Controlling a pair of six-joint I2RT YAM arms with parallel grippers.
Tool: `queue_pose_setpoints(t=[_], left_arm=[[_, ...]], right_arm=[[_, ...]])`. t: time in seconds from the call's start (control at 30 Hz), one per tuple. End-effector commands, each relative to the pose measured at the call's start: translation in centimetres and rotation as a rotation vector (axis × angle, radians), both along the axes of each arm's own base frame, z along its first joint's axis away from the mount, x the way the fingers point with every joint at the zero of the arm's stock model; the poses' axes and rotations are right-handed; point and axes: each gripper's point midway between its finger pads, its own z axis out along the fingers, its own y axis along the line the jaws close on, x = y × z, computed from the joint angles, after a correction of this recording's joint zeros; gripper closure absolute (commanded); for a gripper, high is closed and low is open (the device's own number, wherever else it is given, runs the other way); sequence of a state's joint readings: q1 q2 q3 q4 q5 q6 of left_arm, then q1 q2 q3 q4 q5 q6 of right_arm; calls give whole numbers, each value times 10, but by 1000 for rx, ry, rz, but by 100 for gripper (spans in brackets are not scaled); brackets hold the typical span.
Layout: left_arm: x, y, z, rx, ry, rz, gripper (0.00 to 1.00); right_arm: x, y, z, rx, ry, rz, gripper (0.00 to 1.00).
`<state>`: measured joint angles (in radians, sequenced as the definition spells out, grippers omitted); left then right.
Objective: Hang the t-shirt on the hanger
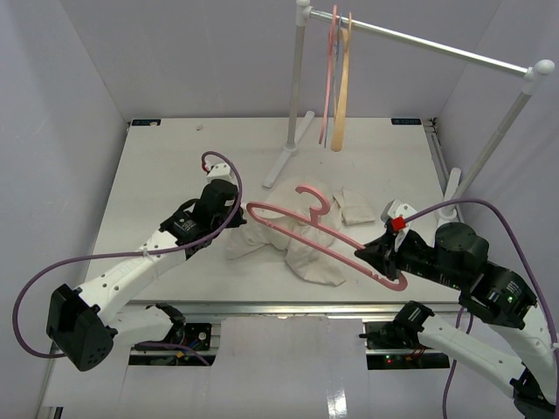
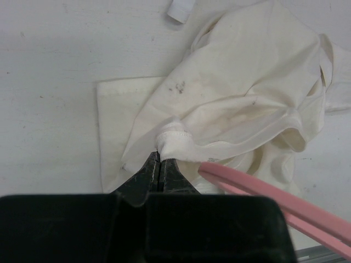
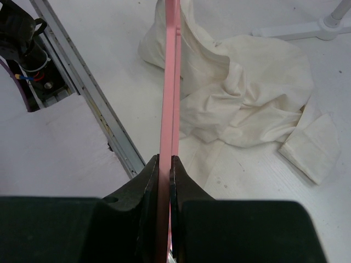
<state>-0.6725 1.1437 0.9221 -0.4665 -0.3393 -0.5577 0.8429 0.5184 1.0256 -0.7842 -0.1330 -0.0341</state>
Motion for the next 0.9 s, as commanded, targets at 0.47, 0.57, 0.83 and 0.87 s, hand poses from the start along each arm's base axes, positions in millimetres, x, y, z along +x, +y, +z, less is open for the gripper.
queue_pose_setpoints(t=[0.47,0.57,0.83,0.87], left_arm=[[1,-11,39,-87,-56,-53,100],[2,-11,41,-78,-64,-55,100],[6,-5,47,-44,-86,-40,100],[6,-4,49,-38,-88,-43,100]], right_arm=[[14,22,13,34,-55,34,92],[16,31,6,27,-39,62,92],[10,33,-10,33,-23,94,92],[7,35,-11,42,-20,111,92]])
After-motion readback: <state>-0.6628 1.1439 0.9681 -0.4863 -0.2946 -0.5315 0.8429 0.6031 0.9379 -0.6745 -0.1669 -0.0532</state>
